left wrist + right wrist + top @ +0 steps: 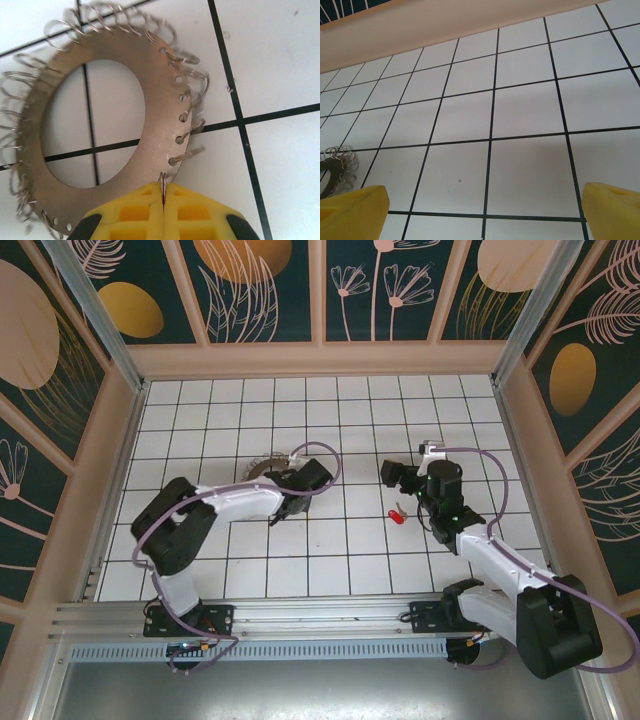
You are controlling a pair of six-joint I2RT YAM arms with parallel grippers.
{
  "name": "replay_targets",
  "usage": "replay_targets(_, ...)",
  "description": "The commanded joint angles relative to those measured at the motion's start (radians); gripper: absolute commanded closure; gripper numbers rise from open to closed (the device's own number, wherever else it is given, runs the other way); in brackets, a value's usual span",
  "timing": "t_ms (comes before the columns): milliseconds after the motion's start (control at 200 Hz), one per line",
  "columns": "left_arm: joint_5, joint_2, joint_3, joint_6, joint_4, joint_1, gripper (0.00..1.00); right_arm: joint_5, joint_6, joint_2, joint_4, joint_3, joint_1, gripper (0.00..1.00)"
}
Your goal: Put the keys on the keyring
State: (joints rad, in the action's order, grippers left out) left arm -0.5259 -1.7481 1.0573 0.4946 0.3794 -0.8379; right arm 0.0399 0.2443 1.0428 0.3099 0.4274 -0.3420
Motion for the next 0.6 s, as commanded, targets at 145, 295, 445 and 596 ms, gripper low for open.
replay_targets(145, 0.1, 0.353, -0.097, -0.224, -0.037, -0.004, 1.0, -0.132, -0.012, -0.042, 0.037, 0.046, 0.021, 0.01)
replay_targets(295, 0.231, 0.483, -0.153, -0.356, -0.082, -0.003, 1.0, -0.251, -0.016, -0.053, 0.069, 0.05, 0.021, 0.04)
replay_targets(445, 0.315, 0.567, -0.199, -0.425, -0.133, -0.003, 1.0, -0.37, -0.022, -0.069, 0.074, 0.072, 0.019, 0.14)
replay_targets(596, 0.456, 0.657, -0.265, -0.473, -0.239, -0.003, 1.0, -0.526, -0.025, -0.094, 0.132, 0.073, 0.014, 0.3)
